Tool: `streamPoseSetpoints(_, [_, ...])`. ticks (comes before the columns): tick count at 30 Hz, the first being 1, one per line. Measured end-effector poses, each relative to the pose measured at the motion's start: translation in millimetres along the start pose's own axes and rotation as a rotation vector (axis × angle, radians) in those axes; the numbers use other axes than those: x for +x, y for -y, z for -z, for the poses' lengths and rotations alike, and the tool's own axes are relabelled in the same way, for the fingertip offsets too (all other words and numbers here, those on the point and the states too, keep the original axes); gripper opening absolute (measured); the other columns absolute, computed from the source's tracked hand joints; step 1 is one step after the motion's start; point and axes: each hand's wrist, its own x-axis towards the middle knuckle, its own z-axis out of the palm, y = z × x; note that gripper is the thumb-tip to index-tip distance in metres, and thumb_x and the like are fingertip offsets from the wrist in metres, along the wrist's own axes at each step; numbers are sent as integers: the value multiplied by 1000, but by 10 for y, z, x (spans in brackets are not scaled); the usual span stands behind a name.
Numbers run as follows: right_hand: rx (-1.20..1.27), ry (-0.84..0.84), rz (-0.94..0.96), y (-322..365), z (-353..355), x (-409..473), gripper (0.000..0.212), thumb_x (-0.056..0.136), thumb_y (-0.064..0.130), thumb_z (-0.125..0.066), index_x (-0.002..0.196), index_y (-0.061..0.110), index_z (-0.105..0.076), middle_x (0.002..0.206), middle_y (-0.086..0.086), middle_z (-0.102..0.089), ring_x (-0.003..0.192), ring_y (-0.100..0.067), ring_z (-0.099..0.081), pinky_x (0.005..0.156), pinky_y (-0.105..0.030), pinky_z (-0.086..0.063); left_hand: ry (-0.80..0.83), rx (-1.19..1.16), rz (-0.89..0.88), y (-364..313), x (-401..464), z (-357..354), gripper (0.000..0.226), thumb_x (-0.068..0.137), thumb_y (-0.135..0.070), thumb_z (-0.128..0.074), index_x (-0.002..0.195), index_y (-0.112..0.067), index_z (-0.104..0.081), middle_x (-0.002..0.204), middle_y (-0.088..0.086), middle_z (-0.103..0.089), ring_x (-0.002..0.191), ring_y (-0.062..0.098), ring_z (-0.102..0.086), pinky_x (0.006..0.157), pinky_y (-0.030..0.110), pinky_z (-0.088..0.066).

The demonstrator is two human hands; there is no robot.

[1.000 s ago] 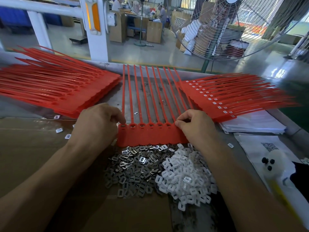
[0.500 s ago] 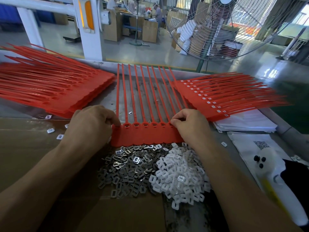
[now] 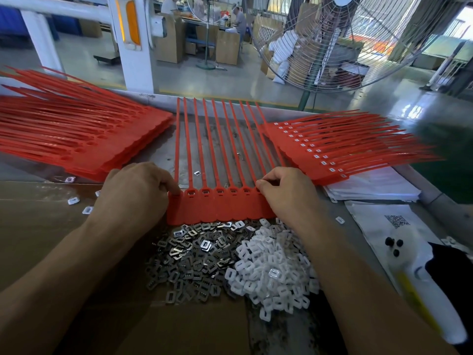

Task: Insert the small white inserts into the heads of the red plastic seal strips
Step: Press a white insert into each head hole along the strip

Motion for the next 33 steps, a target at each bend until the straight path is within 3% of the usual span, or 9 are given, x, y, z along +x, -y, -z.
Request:
streamPoseSetpoints(8, [8, 14, 15, 42, 28, -49, 16, 96, 40, -67, 94, 26, -75, 84, 16, -68, 77, 0, -63, 66, -20, -47, 21, 46, -44, 8, 4, 21, 36, 87, -5, -57, 86, -32, -80, 102, -5, -73, 108, 23, -61, 105, 45, -42])
streamPoseSetpoints(16, [68, 75, 101, 129, 81, -120, 9, 94, 38, -71, 91, 31, -76, 86, 17, -71, 83, 2, -65, 74, -26, -51, -4, 23, -33, 20, -2, 22, 34, 86, -5, -58, 87, -30, -80, 100, -5, -74, 106, 22, -63, 105, 45, -42])
streamPoseSetpoints(21, [133, 309, 293, 258, 188, -220, 2, 91, 32, -77, 89, 32, -78, 86, 22, -74, 82, 5, -67, 71, -10, -48, 2, 31, -29, 19, 9, 20, 32, 86, -7, -60, 87, -32, -80, 100, -4, -74, 106, 23, -62, 104, 45, -42])
streamPoseSetpoints(25, [130, 537, 361, 334, 186, -290, 3, 89, 31, -80, 89, 31, -78, 87, 17, -73, 79, 0, -67, 73, -19, -50, -11, 18, -26, 23, 8, 24, 34, 86, -6, -59, 86, -32, -80, 101, -5, -74, 106, 22, -62, 105, 45, -42])
streamPoseSetpoints(33, [113, 651, 431, 406, 197, -357, 14, 82, 35, -86, 93, 31, -78, 88, 11, -69, 75, 0, -61, 68, -17, -49, -110, -49, -93, -5, -29, 32, 37, 86, -1, -53, 86, -25, -80, 96, -3, -74, 99, 22, -64, 99, 45, -46])
